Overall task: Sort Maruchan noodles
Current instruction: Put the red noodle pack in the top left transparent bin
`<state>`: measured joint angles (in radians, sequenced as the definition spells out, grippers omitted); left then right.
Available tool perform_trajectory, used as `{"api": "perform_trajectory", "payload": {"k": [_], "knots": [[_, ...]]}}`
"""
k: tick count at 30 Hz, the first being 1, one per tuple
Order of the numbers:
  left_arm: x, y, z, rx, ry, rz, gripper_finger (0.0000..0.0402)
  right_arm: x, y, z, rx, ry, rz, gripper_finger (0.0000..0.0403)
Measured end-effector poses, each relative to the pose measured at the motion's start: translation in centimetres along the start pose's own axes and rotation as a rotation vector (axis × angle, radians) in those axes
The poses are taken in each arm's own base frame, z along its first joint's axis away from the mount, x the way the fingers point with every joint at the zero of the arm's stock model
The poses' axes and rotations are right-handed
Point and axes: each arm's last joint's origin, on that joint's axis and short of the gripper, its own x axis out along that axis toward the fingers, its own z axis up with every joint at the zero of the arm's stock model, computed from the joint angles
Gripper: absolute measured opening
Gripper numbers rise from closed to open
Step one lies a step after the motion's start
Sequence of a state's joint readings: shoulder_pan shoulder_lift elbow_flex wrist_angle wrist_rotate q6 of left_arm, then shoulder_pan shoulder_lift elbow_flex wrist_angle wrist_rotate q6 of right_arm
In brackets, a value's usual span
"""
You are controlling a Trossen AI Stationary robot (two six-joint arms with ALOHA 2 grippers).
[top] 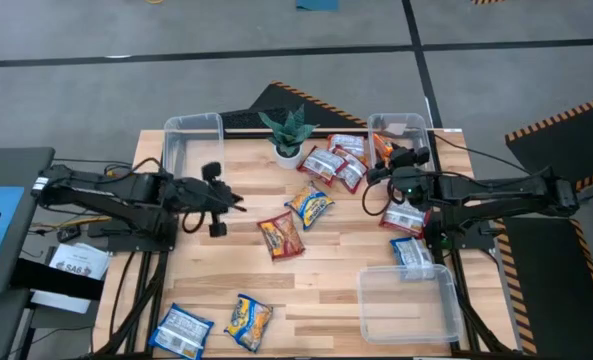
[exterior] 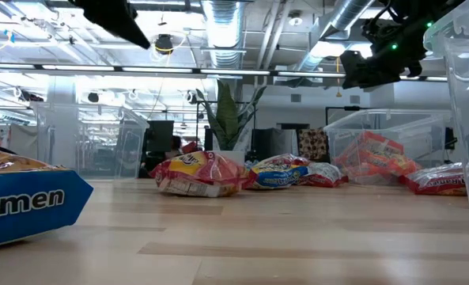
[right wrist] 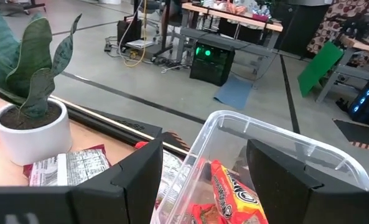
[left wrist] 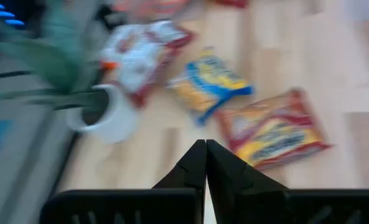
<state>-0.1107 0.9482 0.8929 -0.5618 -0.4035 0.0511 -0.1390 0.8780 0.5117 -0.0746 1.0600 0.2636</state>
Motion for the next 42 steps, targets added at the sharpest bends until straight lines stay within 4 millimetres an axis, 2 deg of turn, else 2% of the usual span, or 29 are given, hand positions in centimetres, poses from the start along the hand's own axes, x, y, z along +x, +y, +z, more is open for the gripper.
{"api": "perform_trajectory", "payload": {"k": [4,8,13,18,22,29,37,40,42], "knots": [[2.7,-1.3,-1.7,-0.046,-0.014,-0.109,0.0020,0.0,0.0,0.0,0.001,0.003,0.011,0.0256],[5.5,-2.9,-3.1,-0.031,0.031,-0.222,0.0076,0.0,0.0,0.0,0.000,0.004,0.012,0.0256],[8.6,-5.1,-2.7,0.039,0.005,-0.357,0.0167,0.0,0.0,0.0,0.000,0.004,0.013,0.0256],[12.0,-6.5,-1.7,0.178,0.053,-0.300,0.0245,0.0,0.0,0.0,0.005,0.004,0.014,0.0256],[14.8,-7.6,-1.0,0.278,0.093,-0.316,0.0284,0.0,0.0,0.0,0.005,0.005,0.015,0.0256],[18.6,-8.4,-0.7,0.368,0.267,-0.352,0.0294,0.0,0.0,0.0,0.007,0.006,0.018,0.0256],[22.0,-6.7,-3.4,0.309,0.433,-0.300,0.0294,0.1,0.2,-0.1,0.003,0.016,0.042,0.0256],[22.9,-6.4,-4.2,0.264,0.472,-0.261,0.0274,0.1,0.3,-0.2,-0.002,0.019,0.043,0.0256],[23.1,-6.5,-4.5,0.259,0.491,-0.229,0.0237,0.2,0.5,-0.4,-0.017,0.027,0.041,0.0256]]}}
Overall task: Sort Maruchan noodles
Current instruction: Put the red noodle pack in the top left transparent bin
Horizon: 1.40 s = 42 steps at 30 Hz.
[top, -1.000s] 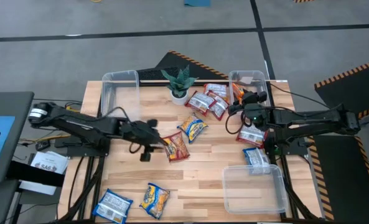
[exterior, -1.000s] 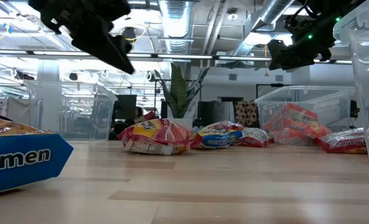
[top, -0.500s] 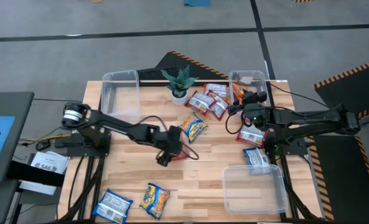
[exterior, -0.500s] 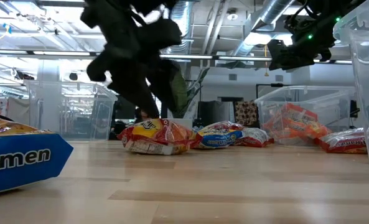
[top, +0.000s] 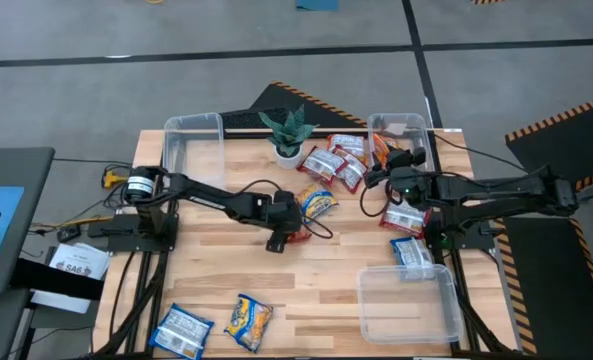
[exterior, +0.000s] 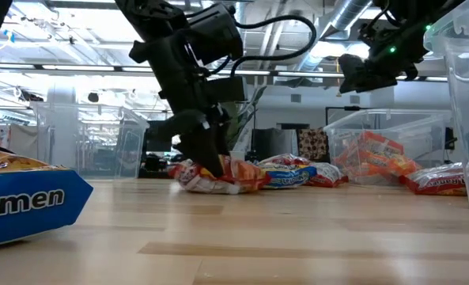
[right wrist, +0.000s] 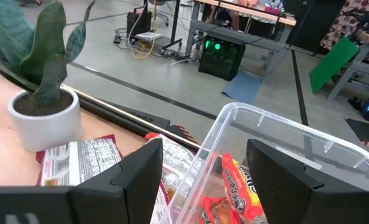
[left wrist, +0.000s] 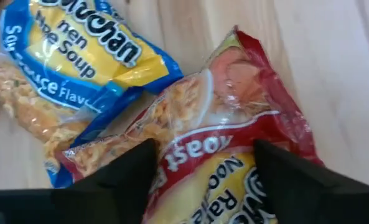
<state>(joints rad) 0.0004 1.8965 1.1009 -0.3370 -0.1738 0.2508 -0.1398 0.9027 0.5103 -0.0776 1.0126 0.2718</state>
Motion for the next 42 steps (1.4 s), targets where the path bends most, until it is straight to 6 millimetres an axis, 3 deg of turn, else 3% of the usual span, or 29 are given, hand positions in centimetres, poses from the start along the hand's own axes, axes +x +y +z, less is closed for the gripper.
{"api": "perform_trajectory", "payload": {"k": [6,9,13,22,26,32,38,42], "knots": [[-0.1,0.1,0.0,-0.055,0.012,0.047,0.0031,0.3,0.4,-0.3,-0.021,0.012,-0.005,0.0256],[-1.1,0.2,-0.3,-0.062,0.018,0.035,0.0009,0.4,0.5,-0.4,-0.027,0.016,-0.007,0.0256],[-3.6,0.2,-0.2,-0.062,-0.027,0.010,0.0002,0.3,0.5,-0.4,-0.024,0.013,-0.007,0.0256],[-12.6,1.0,0.8,-0.086,-0.295,0.074,0.0001,0.3,0.4,-0.4,-0.022,0.012,-0.008,0.0256],[-17.5,1.8,-0.1,-0.134,-0.398,0.224,0.0001,0.3,0.4,-0.3,-0.022,0.012,-0.008,0.0256],[-23.2,4.1,-4.0,-0.301,-0.351,0.602,0.0001,0.3,0.4,-0.3,-0.021,0.011,-0.008,0.0256],[-24.3,7.1,-8.8,-0.562,-0.106,0.864,0.0000,0.3,0.4,-0.3,-0.005,0.011,-0.007,0.0256],[-22.5,8.9,-11.4,-0.664,0.042,0.935,0.0000,0.3,0.4,-0.3,-0.004,0.011,-0.007,0.0256]]}}
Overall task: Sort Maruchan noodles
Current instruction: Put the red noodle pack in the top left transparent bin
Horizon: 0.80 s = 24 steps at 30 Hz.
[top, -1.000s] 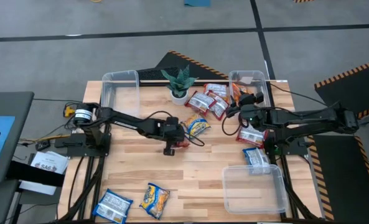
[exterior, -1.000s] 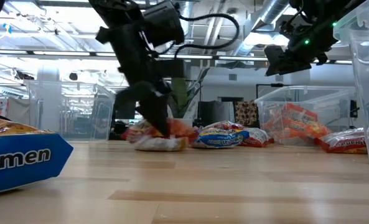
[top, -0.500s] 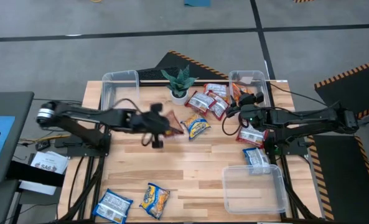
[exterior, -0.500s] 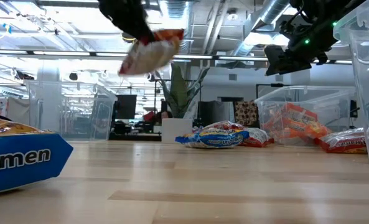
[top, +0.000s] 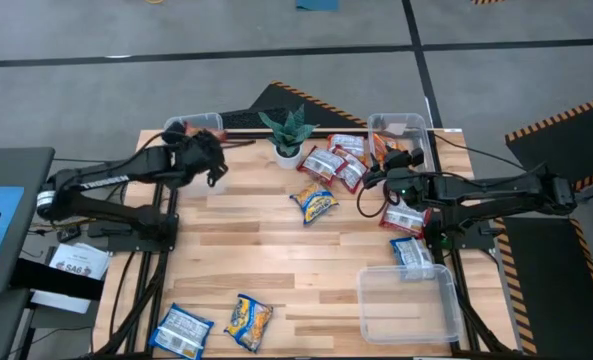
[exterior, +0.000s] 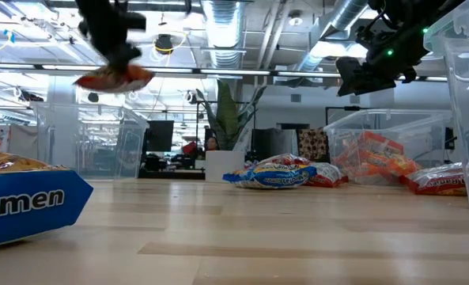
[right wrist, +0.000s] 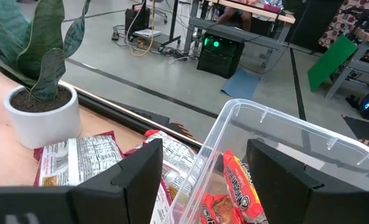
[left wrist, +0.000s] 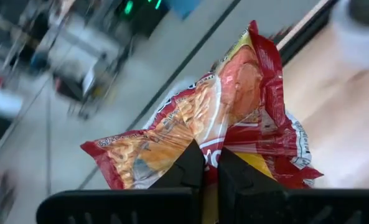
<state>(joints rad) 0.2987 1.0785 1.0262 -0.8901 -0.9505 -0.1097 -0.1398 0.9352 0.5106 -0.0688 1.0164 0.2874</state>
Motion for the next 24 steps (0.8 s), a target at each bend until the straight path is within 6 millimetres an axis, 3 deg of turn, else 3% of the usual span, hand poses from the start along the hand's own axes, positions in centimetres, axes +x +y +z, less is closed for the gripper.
{"api": "perform_trajectory", "payload": {"k": [4,8,24], "knots": [[3.2,0.0,-1.9,-0.016,0.112,0.080,0.0000,0.0,0.0,0.0,0.001,0.000,0.001,0.0256],[4.9,0.5,-2.9,-0.020,0.165,0.123,0.0004,0.0,0.0,0.0,0.001,-0.001,0.000,0.0256],[6.0,1.1,-1.1,-0.101,0.042,-0.028,0.0174,0.0,0.0,0.0,0.004,-0.001,0.001,0.0256]]}}
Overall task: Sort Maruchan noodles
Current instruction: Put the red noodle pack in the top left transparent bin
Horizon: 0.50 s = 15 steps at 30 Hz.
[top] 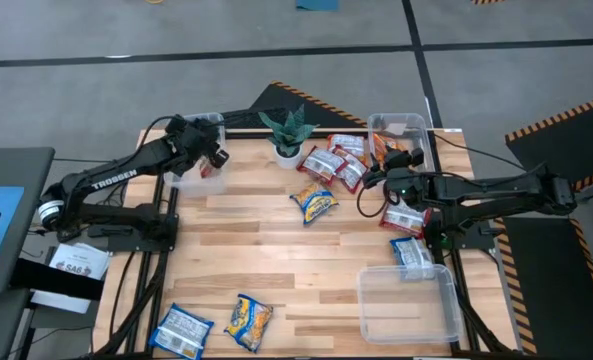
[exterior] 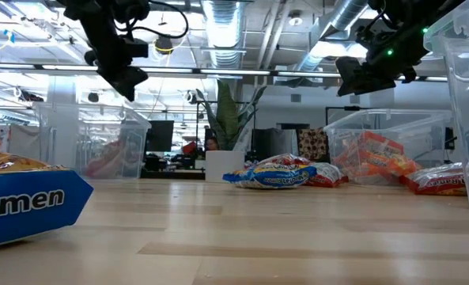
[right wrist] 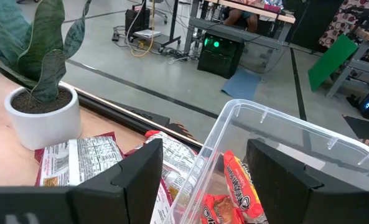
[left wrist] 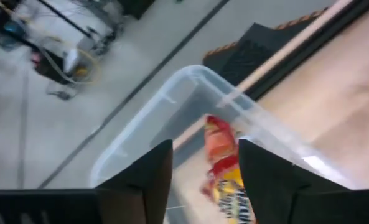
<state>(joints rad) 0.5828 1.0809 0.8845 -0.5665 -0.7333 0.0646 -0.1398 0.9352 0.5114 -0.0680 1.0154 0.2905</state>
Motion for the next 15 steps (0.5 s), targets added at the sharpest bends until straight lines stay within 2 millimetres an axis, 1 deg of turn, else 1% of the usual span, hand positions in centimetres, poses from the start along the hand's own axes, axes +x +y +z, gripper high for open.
{"api": "perform_trajectory", "payload": {"k": [4,7,9,12,15], "knots": [[-0.3,-0.7,0.0,-0.061,-0.008,-0.190,0.0186,0.0,0.1,0.0,0.001,0.012,0.043,0.0256],[-1.2,-1.4,0.5,-0.104,-0.067,-0.371,0.0187,0.0,0.3,0.0,0.008,0.028,0.114,0.0256],[-2.1,-1.8,1.0,-0.124,-0.140,-0.489,0.0188,-0.1,0.6,0.1,0.021,0.039,0.190,0.0256],[-4.1,-2.3,2.1,-0.147,-0.292,-0.642,0.0187,-0.2,1.1,0.3,0.045,0.052,0.336,0.0256],[-6.0,-3.0,2.6,-0.156,-0.470,-0.755,0.0187,-0.3,1.5,0.6,0.081,0.057,0.459,0.0256]]}}
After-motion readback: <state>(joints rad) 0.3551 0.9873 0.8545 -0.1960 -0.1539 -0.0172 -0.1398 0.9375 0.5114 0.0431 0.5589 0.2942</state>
